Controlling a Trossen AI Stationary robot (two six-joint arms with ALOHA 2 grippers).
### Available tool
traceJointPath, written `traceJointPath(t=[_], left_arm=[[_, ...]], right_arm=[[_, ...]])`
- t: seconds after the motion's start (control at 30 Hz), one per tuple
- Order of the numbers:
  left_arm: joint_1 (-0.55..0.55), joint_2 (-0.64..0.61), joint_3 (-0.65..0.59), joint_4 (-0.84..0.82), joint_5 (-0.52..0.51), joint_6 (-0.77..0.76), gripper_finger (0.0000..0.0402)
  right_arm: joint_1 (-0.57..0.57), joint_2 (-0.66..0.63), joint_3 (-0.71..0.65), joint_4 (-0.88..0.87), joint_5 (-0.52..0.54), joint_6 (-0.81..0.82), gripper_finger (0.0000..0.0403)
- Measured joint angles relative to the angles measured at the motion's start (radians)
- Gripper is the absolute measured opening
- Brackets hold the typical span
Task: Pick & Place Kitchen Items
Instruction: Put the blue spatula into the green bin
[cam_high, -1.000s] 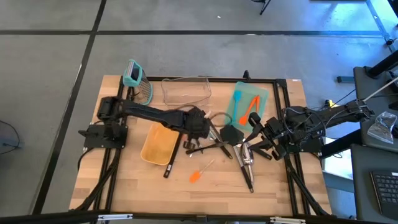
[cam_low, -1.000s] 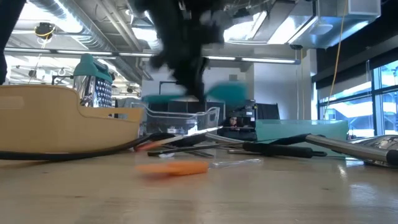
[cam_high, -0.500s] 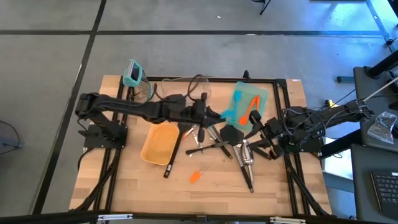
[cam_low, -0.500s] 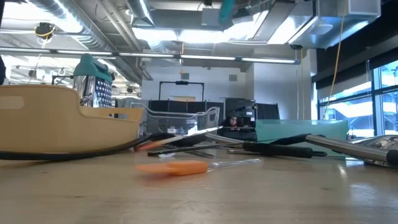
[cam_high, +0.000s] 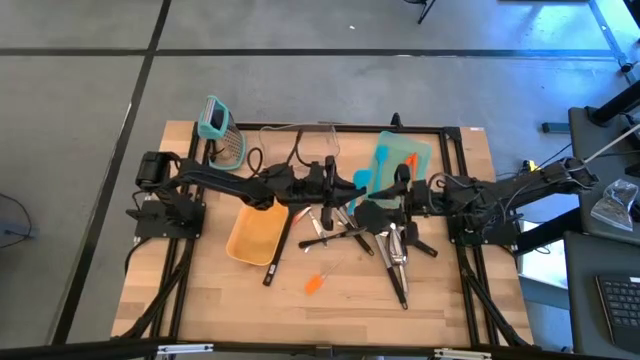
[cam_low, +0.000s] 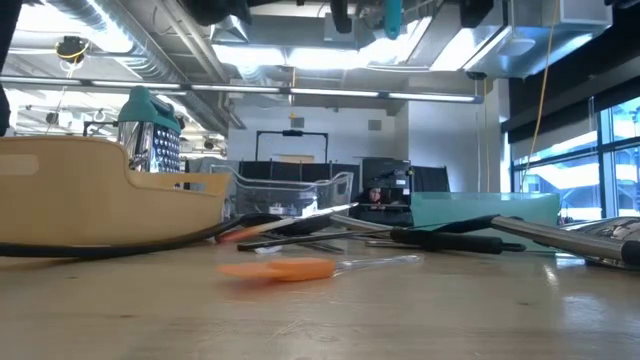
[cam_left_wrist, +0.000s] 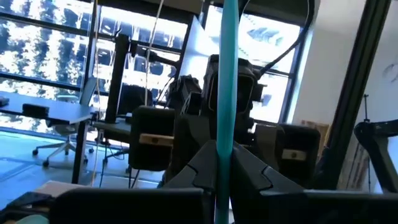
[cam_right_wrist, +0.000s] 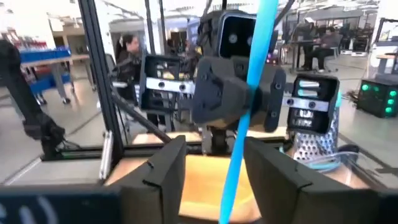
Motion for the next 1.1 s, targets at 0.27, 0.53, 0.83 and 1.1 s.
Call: traceJointPath(t=[0.27,0.53,0.83,1.1], left_arm=[[-0.013,-0.001,0.000,0.008,0.019,0.000,0.0014],[-0.034,0.020,0.000,0.012,-0.005,0.024,0.0014],[-0.029,0.062,0.000,0.088,-0.010,0.008,0.0014],[-0.022,0.062,0.000,0.091,-0.009,0.007,0.0014]], right_arm=[[-0.020,0.023,0.000,-0.031,0.044,0.087,0.0219],[-0.047,0.102,0.000,0.051,0.035,0.095,0.0238],[-0.058,0.150,0.008,0.089,-0.010,0.089,0.0235],[-0.059,0.192,0.035,0.056,-0.010,0.110,0.0159]])
